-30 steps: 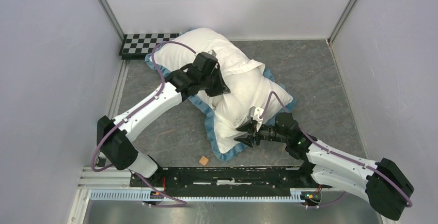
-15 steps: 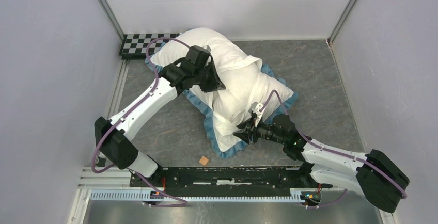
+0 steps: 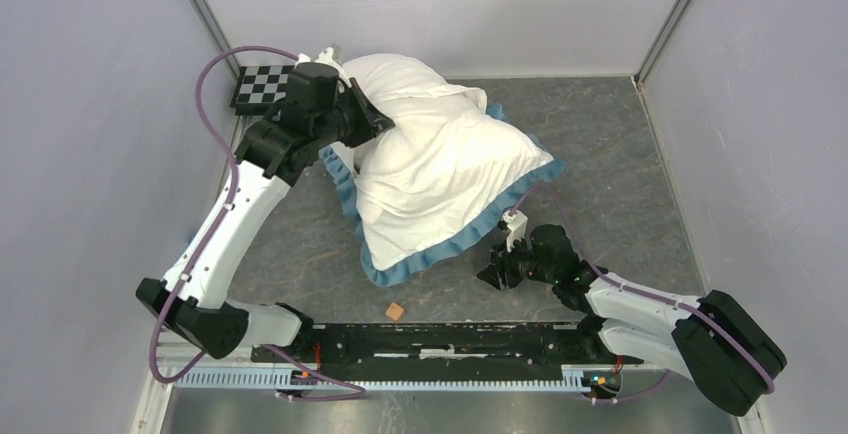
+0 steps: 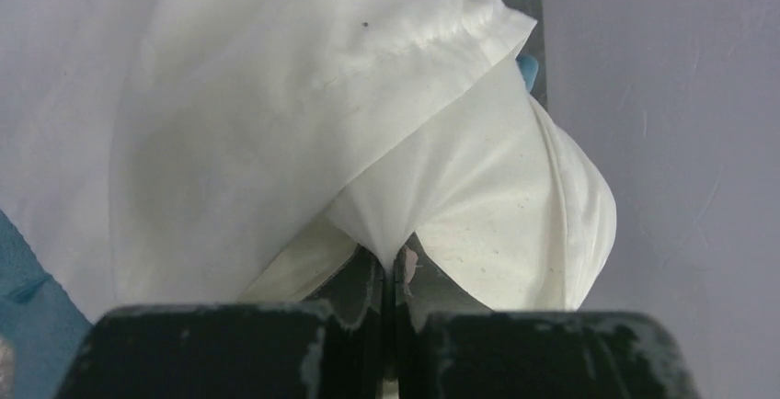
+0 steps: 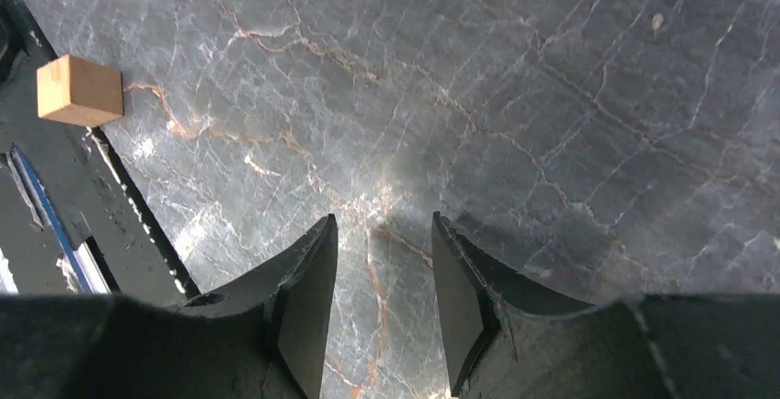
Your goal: Remove the pillowcase from the pillow
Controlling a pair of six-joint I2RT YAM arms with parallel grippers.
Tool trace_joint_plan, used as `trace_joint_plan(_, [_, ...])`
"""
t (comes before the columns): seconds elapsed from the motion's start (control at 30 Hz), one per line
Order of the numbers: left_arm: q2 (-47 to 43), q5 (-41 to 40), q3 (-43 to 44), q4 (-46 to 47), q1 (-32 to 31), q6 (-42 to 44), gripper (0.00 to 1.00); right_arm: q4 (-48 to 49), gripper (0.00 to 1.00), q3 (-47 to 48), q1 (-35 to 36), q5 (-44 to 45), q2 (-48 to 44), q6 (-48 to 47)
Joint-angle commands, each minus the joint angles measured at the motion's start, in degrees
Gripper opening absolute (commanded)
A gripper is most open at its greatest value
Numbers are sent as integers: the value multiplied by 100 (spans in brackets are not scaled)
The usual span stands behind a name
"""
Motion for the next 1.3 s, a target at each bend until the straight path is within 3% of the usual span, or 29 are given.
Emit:
trace_joint_plan(0.0, [-238,-44,234,899,55,204,2,-524,49,333,-25,-92,-336,-140])
trace_joint_plan(0.23, [-235,628,-786,1565,48,-79,2,-1672,57,1307,-25,216,-1788,-856])
trace_joint_plan(0.43, [-121,1148,-1621,2251,-28,-501,2,-1487,68,1670,-27,79,-2759,-1292])
trace_joint_plan(0.83, [188,1152,-2244,2946,-769,-791,2,-405,76,2553,49,-1787,-1495,-1703])
trace_joint_plan(1.03, [277,1212,-2291,3042,-884,-813,2,-1327,74,3373,260,-2211,-402,-2495])
trace_joint_plan(1.27, [388,1160,-1999,2877,-888,-629,2,-2016,70,3157,691,-1828,-52,-2879])
